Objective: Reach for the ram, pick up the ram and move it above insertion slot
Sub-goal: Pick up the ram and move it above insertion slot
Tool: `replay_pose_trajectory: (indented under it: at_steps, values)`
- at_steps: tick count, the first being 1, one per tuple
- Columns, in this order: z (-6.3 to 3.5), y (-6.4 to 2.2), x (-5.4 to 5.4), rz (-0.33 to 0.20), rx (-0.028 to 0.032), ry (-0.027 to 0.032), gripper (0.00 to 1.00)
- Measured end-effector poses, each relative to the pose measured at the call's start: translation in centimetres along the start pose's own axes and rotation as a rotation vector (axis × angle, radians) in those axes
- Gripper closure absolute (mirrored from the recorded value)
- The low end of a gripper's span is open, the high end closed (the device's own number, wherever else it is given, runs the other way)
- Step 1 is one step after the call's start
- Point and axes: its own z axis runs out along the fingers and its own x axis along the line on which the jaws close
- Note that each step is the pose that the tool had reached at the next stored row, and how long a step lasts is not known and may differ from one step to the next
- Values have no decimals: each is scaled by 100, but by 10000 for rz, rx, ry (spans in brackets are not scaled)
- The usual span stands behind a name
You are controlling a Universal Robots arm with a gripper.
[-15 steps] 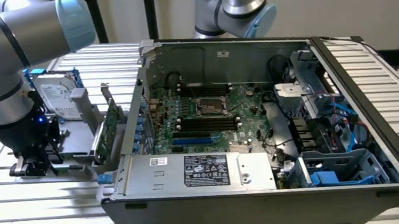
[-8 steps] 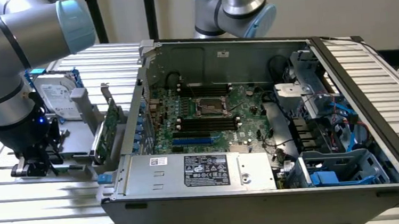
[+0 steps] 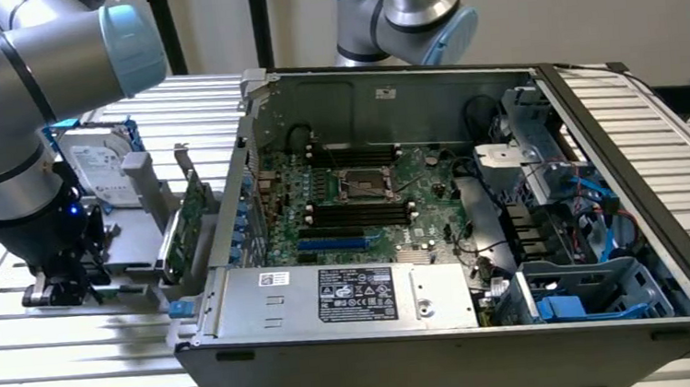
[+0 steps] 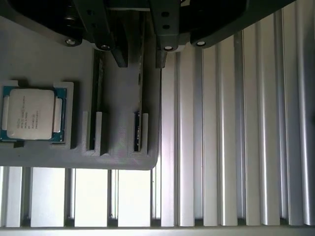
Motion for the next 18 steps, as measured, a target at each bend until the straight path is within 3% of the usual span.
replay_pose_trajectory:
  at_steps: [3, 5, 18]
  values:
    - [7, 0, -1, 0, -1, 1, 72]
    - [7, 0, -2, 0, -1, 1, 84]
    - [-15, 1, -1, -1, 1, -29, 87]
